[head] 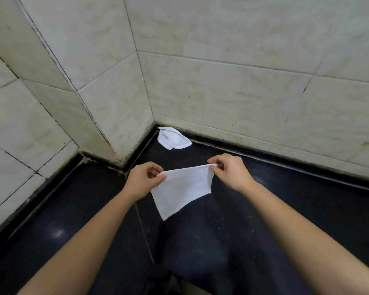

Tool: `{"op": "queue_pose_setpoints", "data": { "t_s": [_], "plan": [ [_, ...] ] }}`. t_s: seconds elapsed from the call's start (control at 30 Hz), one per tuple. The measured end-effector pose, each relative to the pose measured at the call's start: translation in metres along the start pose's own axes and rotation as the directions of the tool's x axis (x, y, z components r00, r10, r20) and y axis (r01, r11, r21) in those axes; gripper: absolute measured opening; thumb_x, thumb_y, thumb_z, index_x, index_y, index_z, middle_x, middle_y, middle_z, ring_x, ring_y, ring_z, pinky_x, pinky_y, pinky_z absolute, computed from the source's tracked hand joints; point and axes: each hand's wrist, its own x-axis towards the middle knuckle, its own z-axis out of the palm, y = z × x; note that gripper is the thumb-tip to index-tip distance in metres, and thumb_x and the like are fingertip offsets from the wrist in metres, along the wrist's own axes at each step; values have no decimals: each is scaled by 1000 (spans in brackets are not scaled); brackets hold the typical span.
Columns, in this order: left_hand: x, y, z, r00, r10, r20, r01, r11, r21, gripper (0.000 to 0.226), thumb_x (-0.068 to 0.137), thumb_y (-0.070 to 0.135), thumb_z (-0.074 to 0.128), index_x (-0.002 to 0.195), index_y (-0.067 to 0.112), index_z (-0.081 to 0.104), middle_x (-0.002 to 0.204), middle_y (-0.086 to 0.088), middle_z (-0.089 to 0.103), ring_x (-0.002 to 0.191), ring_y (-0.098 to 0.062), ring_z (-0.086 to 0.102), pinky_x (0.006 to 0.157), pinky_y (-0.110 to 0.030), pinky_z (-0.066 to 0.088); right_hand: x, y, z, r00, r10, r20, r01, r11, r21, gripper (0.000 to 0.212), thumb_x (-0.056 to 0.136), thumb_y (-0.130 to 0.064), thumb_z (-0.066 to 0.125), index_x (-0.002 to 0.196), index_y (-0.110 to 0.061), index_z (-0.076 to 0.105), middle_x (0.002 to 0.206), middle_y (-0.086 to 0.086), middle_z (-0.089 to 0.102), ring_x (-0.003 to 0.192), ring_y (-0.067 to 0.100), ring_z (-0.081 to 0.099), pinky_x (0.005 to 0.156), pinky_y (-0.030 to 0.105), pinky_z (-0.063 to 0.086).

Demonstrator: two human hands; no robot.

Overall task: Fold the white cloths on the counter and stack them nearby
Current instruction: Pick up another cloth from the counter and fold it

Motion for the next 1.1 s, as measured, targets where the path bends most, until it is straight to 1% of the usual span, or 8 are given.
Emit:
{"op": "queue_pose_setpoints", "data": {
  "t_s": [0.13,0.3,0.43,0.57,0.77,0.83,0.97,1.1],
  "plan": [
    [-20,15,6,1000,-2,22,0,994,112,17,71,15,74,74,30,68,69,10,67,59,2,57,59,-17,44,-15,2,-14,999,-21,26,21,1000,-14,12,91,-23,64,95,-27,74,90,-9,66,83,10,60,77,26,47],
    [-33,22,8,999,-7,-47,14,989,147,17,79,12,68,81,28,71,77,11,70,73,-5,64,63,-25,48,-28,8,-28,1000,-19,7,19,1000,17,10,94,-25,60,95,-26,70,87,-12,64,76,4,56,64,21,39],
    [-33,25,12,986,3,-169,30,980,196,4,86,26,71,86,29,74,74,17,67,72,-1,62,66,-26,47,-29,14,-39,1000,-16,-27,16,1000,-9,10,94,-21,61,97,-23,71,89,-10,65,81,10,57,73,26,43],
    [-23,31,20,970,-56,-238,52,998,-21,4,87,23,72,84,24,72,70,11,70,57,-5,67,66,-28,55,-23,18,-43,995,12,-95,-12,1000,0,10,94,-22,62,98,-22,71,96,-4,67,86,13,61,80,27,47],
    [-27,39,37,931,54,-361,-86,994,-73,19,86,12,70,88,30,65,87,20,66,80,3,65,75,-18,50,-31,20,-38,976,36,-217,-23,998,63,10,89,-20,64,95,-22,72,96,-7,65,86,9,62,84,21,47],
    [-39,27,48,944,98,-316,-94,995,28,15,85,11,71,91,24,67,89,10,67,77,1,62,72,-15,47,-46,29,-28,983,45,-177,-40,999,36,9,88,-21,66,94,-24,72,91,-9,62,81,7,59,79,19,43],
    [-80,-13,79,978,193,-81,-160,940,302,14,84,7,67,98,11,69,98,-3,69,82,-18,64,77,-32,53,-89,55,7,994,111,5,-111,993,-45,15,88,-14,66,100,-16,73,99,-1,64,90,15,62,83,22,44],
    [-123,-55,111,963,80,256,-207,830,518,19,91,15,55,106,16,66,108,-2,66,101,-22,60,81,-34,49,-140,78,46,923,215,319,-148,964,-221,21,93,-15,58,111,-14,70,118,4,62,106,23,63,95,30,48]
  ]
}}
